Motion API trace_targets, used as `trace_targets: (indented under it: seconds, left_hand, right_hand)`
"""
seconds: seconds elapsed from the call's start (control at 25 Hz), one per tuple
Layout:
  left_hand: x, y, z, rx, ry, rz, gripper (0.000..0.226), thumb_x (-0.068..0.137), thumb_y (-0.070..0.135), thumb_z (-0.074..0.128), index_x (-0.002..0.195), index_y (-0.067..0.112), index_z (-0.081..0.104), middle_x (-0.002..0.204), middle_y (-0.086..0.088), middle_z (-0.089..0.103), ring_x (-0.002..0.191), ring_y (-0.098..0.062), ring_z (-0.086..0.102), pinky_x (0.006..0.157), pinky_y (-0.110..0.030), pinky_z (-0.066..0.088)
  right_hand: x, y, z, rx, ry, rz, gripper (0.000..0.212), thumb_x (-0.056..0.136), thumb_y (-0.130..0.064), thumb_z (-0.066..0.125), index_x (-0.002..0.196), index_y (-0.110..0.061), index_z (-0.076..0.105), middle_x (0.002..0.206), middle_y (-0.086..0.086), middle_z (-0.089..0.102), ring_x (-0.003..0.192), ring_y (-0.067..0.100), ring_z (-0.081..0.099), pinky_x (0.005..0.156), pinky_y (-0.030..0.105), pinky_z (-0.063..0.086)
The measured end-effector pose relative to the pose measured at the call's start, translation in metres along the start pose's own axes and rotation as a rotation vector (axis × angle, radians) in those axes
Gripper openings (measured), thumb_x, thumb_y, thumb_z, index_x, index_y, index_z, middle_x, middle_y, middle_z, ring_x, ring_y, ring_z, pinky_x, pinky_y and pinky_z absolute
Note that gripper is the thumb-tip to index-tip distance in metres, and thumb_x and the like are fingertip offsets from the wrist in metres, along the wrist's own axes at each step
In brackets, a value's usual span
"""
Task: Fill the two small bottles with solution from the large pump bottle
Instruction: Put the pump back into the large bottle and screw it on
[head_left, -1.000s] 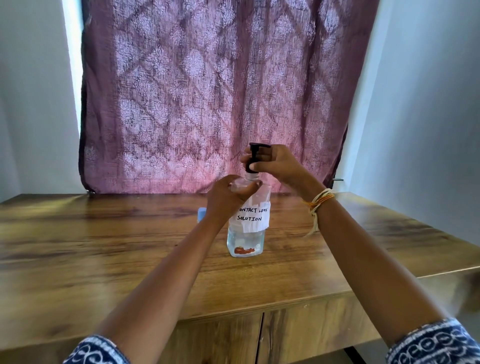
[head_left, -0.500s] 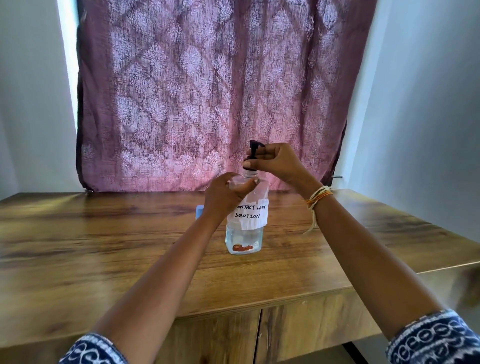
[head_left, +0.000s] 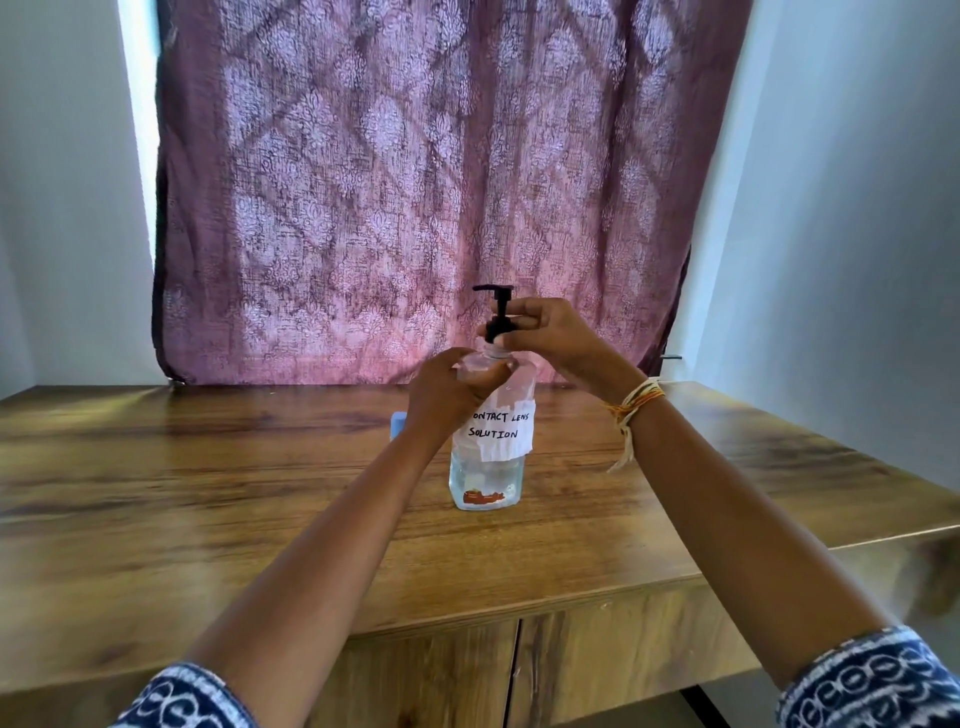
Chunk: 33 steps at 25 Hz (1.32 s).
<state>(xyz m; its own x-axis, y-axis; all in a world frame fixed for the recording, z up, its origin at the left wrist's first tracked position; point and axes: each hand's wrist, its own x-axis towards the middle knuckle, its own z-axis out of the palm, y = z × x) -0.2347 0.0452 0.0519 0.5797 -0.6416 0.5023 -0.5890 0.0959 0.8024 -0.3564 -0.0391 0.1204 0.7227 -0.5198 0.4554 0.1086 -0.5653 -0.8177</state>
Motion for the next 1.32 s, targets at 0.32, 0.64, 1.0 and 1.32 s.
trace_targets:
  seconds: [0.32,0.64,1.0,1.32]
  left_hand:
    - [0.001,-0.001,-0.001,0.015,-0.02,0.02,0.052,0.068,0.066,0.067,0.098,0.022,0.067,0.087,0.004,0.066,0.085,-0.015,0.064,0.062,-0.023,0.042]
    - [0.001,-0.002,0.001,0.014,0.011,0.023,0.036,0.076,0.053,0.072,0.094,0.022,0.068,0.084,0.003,0.068,0.082,-0.016,0.066,0.069,-0.027,0.047]
    - [0.002,-0.004,0.0,0.022,-0.002,0.021,0.043,0.073,0.058,0.071,0.099,0.024,0.067,0.092,0.002,0.067,0.091,-0.02,0.066,0.08,-0.034,0.053]
    - [0.001,-0.004,0.0,0.001,0.003,0.011,0.056,0.071,0.063,0.068,0.109,0.022,0.066,0.095,0.0,0.07,0.091,-0.018,0.067,0.081,-0.034,0.054]
  right_hand:
    - [0.008,0.001,0.011,-0.163,-0.012,0.027,0.042,0.082,-0.002,0.072,0.119,-0.002,0.053,0.104,0.015,0.06,0.09,0.02,0.06,0.083,0.03,0.053]
    - [0.011,0.011,-0.004,-0.066,0.083,-0.009,0.018,0.07,0.001,0.082,0.083,-0.003,0.07,0.065,-0.008,0.069,0.058,0.001,0.065,0.059,0.014,0.052]
    - [0.011,0.016,-0.008,0.2,-0.103,0.03,0.035,0.087,0.015,0.053,0.122,0.018,0.051,0.104,0.019,0.067,0.097,0.021,0.068,0.088,0.026,0.056]
    - [0.01,0.018,0.01,0.063,0.063,-0.025,0.039,0.075,-0.003,0.079,0.109,-0.005,0.06,0.078,0.008,0.067,0.067,0.014,0.067,0.066,0.023,0.057]
